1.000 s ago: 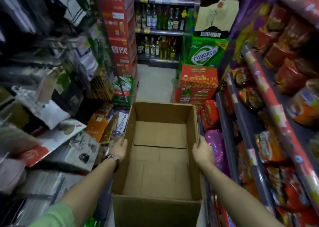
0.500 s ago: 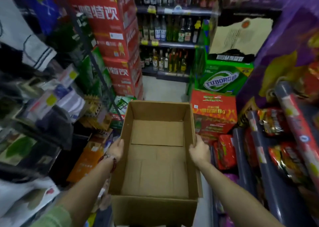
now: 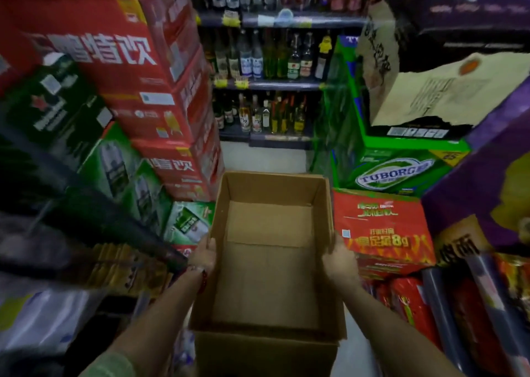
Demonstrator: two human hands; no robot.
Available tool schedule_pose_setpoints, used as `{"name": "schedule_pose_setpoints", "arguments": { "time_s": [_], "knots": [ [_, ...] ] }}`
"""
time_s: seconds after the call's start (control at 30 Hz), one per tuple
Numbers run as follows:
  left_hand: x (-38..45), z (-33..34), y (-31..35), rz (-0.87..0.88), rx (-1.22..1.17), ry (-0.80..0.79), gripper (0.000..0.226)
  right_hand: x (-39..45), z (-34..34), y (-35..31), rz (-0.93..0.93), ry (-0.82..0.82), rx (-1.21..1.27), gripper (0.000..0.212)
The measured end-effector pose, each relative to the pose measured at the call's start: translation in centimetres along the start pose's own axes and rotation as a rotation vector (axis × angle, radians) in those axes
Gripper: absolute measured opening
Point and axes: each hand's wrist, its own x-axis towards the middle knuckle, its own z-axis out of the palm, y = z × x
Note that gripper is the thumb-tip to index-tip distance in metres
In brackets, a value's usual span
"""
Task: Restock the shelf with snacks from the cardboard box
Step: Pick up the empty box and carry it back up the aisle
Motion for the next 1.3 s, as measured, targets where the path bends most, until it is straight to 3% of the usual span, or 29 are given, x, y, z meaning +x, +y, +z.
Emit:
{"name": "schedule_pose_setpoints", "arguments": {
  "time_s": [0.07,0.2,0.37,0.67,0.97,1.3],
  "knots": [
    [3.3,0.1,1.5,-0.008,0.029,0.003,0.050,2.4,0.4,-1.3,0.022,-0.017,0.010,0.058],
    [7.9,0.7,4.5,0.070,0.128,0.028,0.051,6.4,2.0,-2.6,0.111,-0.027,0.029,0.050],
    [13.2,3.3,3.3,0.055,-0.005,0.031,0.052,11.8,5.7,-1.7,0.100,-0.001,0.148,0.037],
    [26.5,12.4,-5.0,0.092,-0.118,-0.006,0.058,22.0,17.4,5.1,0.096,0.038,0.274,0.042],
    [40.1,20.9,-15.3,0.036,-0.259,-0.051,0.060,31.0,32.3,14.9,0.128,0.021,0.246,0.042],
    [48.6,26.9,-23.1,0.171,-0.185,-0.117,0.050,36.4,40.6,21.4,0.145,0.048,0.293,0.040]
  ]
}}
